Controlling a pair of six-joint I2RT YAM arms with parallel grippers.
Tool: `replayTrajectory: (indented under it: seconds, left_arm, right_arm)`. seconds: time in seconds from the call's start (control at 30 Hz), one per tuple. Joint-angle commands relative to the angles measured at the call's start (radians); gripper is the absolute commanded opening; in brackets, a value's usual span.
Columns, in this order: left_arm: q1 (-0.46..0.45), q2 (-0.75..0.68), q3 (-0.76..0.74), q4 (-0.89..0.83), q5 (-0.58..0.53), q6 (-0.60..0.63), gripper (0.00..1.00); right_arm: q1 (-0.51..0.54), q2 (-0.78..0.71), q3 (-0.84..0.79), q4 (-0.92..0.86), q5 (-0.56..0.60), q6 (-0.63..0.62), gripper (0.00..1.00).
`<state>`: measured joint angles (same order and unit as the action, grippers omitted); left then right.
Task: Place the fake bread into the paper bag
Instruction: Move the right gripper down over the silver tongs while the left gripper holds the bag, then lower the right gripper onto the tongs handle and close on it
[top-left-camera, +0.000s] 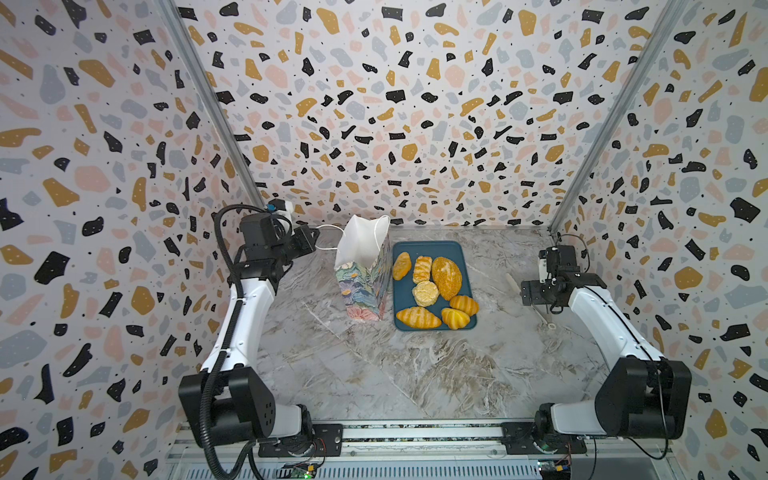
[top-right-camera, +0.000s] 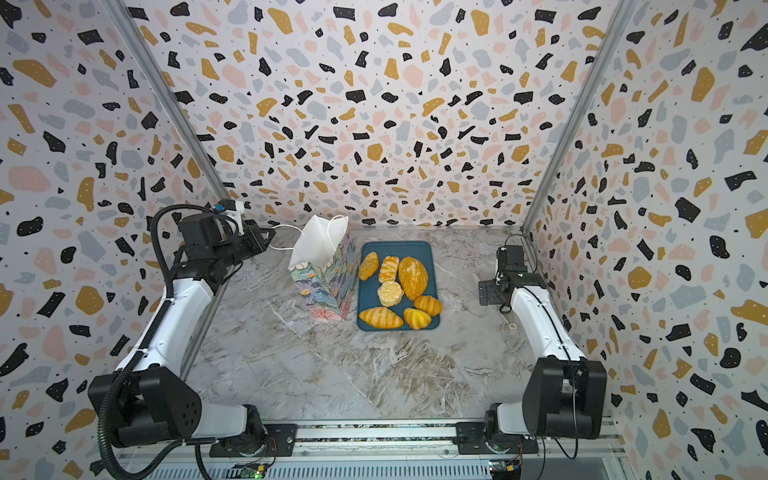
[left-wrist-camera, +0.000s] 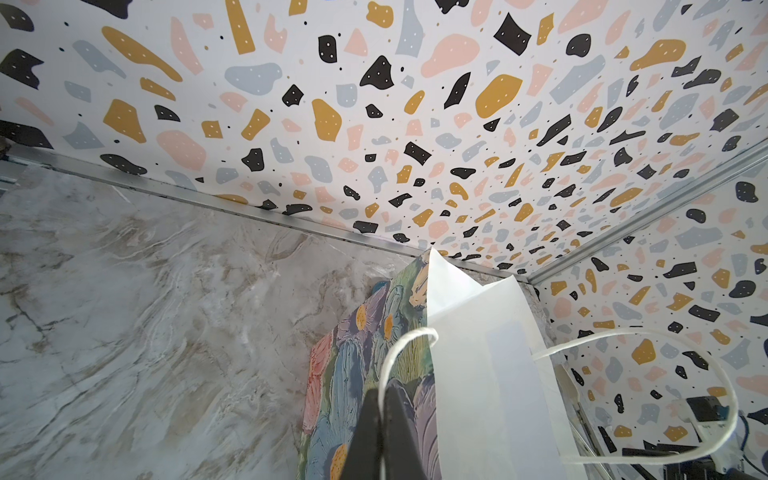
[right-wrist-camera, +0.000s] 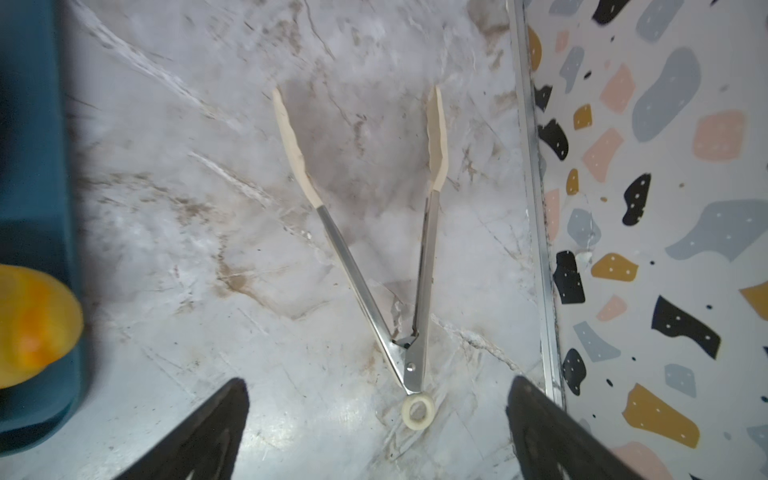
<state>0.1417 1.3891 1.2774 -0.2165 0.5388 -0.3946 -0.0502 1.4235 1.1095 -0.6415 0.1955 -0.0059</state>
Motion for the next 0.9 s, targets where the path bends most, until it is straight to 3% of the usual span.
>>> replayTrajectory:
  seconds: [0.0, 0.4, 0.67, 0.87]
  left_arm:
    - [-0.001, -0.016, 0.050, -0.011, -0.011, 0.004, 0.00]
    - [-0.001, -0.007, 0.089, -0.062, -0.035, 0.022, 0.00]
    - [-0.001, 0.007, 0.020, 0.032, 0.004, -0.015, 0.00]
    - [-0.001, -0.021, -0.048, 0.130, 0.021, -0.039, 0.00]
  right_arm:
    - [-0.012, 0.022, 0.044, -0.027, 0.004, 0.030, 0.99]
    - [-0.038, 0.066, -0.013, 0.124, -0.003, 0.061, 0.99]
    - [-0.072, 0.067, -0.024, 0.129, 0.015, 0.017, 0.99]
    - [-0.083, 0.071, -0.068, 0.163, -0.064, 0.004, 0.99]
